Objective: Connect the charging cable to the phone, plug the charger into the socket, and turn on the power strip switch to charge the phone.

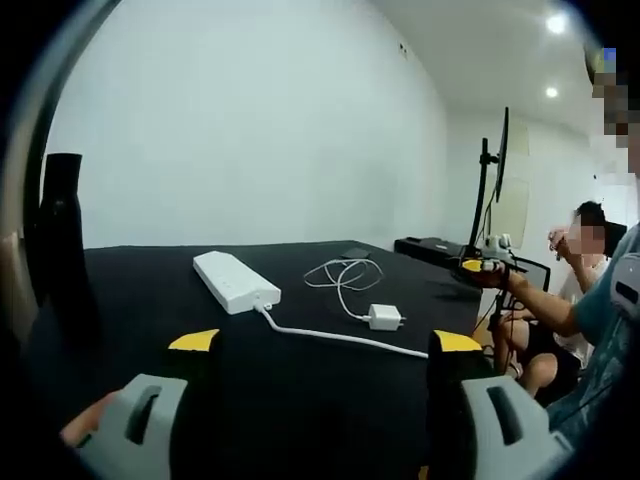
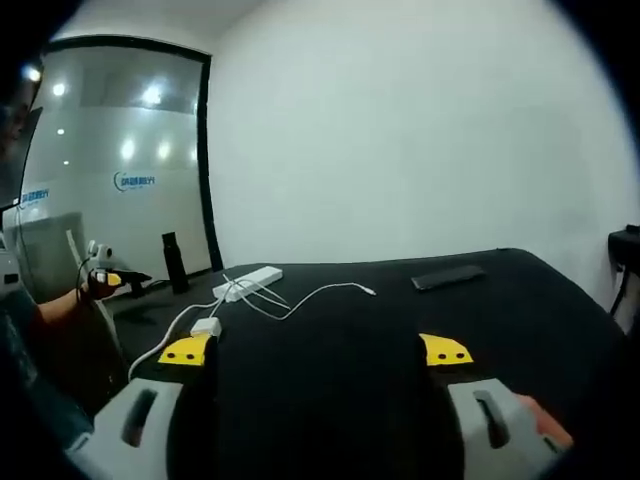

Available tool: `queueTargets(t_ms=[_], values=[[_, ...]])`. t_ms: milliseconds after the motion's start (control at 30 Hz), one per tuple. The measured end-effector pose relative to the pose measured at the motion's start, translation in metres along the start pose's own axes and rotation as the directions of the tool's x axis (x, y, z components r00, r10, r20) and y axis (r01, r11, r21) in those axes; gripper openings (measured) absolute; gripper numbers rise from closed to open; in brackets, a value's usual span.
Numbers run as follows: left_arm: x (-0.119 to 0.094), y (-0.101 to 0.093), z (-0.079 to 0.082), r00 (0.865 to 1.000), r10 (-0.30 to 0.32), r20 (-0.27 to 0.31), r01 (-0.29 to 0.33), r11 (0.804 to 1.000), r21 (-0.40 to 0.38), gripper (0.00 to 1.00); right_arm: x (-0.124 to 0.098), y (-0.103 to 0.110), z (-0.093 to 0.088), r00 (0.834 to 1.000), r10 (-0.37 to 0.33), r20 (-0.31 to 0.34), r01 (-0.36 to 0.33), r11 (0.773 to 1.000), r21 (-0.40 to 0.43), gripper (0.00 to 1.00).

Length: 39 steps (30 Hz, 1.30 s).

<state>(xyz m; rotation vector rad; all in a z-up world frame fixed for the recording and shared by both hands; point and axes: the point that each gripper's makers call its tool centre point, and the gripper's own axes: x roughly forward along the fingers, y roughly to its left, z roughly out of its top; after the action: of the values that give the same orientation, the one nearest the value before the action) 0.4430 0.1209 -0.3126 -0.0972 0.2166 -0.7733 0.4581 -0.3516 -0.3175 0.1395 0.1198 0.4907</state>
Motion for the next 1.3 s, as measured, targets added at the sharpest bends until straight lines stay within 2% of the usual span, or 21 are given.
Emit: queueTargets(t_ms=[167,267,333,367,433,467,500,600,700,833,867,900,933,967,1000,1033,1067,1100,1200,1300], values=[[0.008,-0.001,0.004,1.000,-0.006,-0.005,0.006,1.000,0.013,0.77,0.017,-0.003,0.000,1.000,0.009,-0.012,-0.009,1.000,0.015,0.72],[0.015,0.007,0.014,1.000,-0.029,-0.010,0.029,1.000,0.012,0.77,0.028,0.003,0.000,0.999,0.024,-0.021,-0.024,1.000,0.015,0.72],[0.020,0.011,0.020,0.999,-0.044,-0.030,0.045,0.999,0.024,0.75,0.037,0.007,-0.003,0.997,0.054,-0.049,-0.050,0.996,0.080,0.72],[0.023,0.012,0.022,0.998,-0.052,-0.037,0.053,0.998,0.027,0.73,0.044,0.005,-0.004,0.996,0.068,-0.063,-0.056,0.983,0.175,0.72],[0.029,0.015,0.026,0.996,-0.064,-0.057,0.065,0.998,0.022,0.69,0.054,-0.001,-0.001,0.997,0.065,-0.047,-0.050,0.962,0.270,0.64],[0.035,0.024,0.033,0.995,-0.075,-0.063,0.076,0.997,0.021,0.69,0.061,-0.007,0.001,0.998,0.054,-0.040,-0.038,0.944,0.326,0.62],[0.039,0.026,0.037,0.994,-0.082,-0.066,0.084,0.996,0.022,0.69,0.066,-0.010,0.003,0.998,0.053,-0.034,-0.039,0.939,0.343,0.61],[0.056,0.030,0.050,0.991,-0.114,-0.065,0.116,0.993,0.028,0.72,0.080,-0.018,0.015,0.999,0.044,0.005,-0.044,0.952,0.301,0.61],[0.087,0.037,0.066,0.986,-0.136,-0.100,0.144,0.987,0.071,0.71,0.089,-0.017,0.019,0.999,0.036,0.001,-0.035,0.961,0.275,0.61],[0.138,0.044,0.091,0.974,-0.188,-0.127,0.203,0.971,0.123,0.69,0.095,-0.040,0.020,1.000,0.014,-0.026,-0.008,0.972,0.236,0.61],[0.156,0.037,0.093,0.968,-0.200,-0.152,0.221,0.967,0.130,0.67,0.097,-0.045,0.021,1.000,0.011,-0.029,-0.004,0.972,0.233,0.61],[0.169,0.037,0.096,0.964,-0.211,-0.162,0.233,0.963,0.137,0.65,0.099,-0.049,0.022,0.999,0.006,-0.033,0.001,0.973,0.232,0.61],[0.187,0.046,0.103,0.960,-0.221,-0.170,0.246,0.959,0.142,0.65,0.100,-0.053,0.024,0.999,0.000,-0.033,0.008,0.972,0.236,0.61],[0.199,0.046,0.107,0.959,-0.231,-0.166,0.255,0.957,0.138,0.65,0.102,-0.060,0.026,1.000,-0.011,-0.029,0.018,0.966,0.256,0.60],[0.217,0.042,0.112,0.950,-0.268,-0.159,0.287,0.950,0.119,0.63,0.102,-0.062,0.028,1.000,-0.015,-0.025,0.021,0.961,0.276,0.60],[0.229,0.039,0.115,0.944,-0.289,-0.158,0.306,0.947,0.096,0.62,0.103,-0.064,0.029,0.999,-0.023,-0.027,0.030,0.953,0.302,0.60],[0.245,0.034,0.115,0.931,-0.319,-0.177,0.336,0.939,0.075,0.62,0.103,-0.066,0.031,0.999,-0.022,-0.031,0.030,0.950,0.310,0.59],[0.258,0.008,0.108,0.923,-0.331,-0.198,0.351,0.933,0.076,0.62,0.103,-0.066,0.034,0.999,-0.018,-0.038,0.029,0.950,0.311,0.59],[0.298,-0.001,0.102,0.909,-0.330,-0.255,0.365,0.925,0.107,0.60,0.099,-0.077,0.034,0.992,-0.046,-0.116,0.074,0.965,0.253,0.59],[0.336,-0.011,0.100,0.898,-0.364,-0.247,0.396,0.914,0.093,0.60,0.095,-0.081,0.039,0.986,-0.058,-0.156,0.094,0.967,0.238,0.60]])
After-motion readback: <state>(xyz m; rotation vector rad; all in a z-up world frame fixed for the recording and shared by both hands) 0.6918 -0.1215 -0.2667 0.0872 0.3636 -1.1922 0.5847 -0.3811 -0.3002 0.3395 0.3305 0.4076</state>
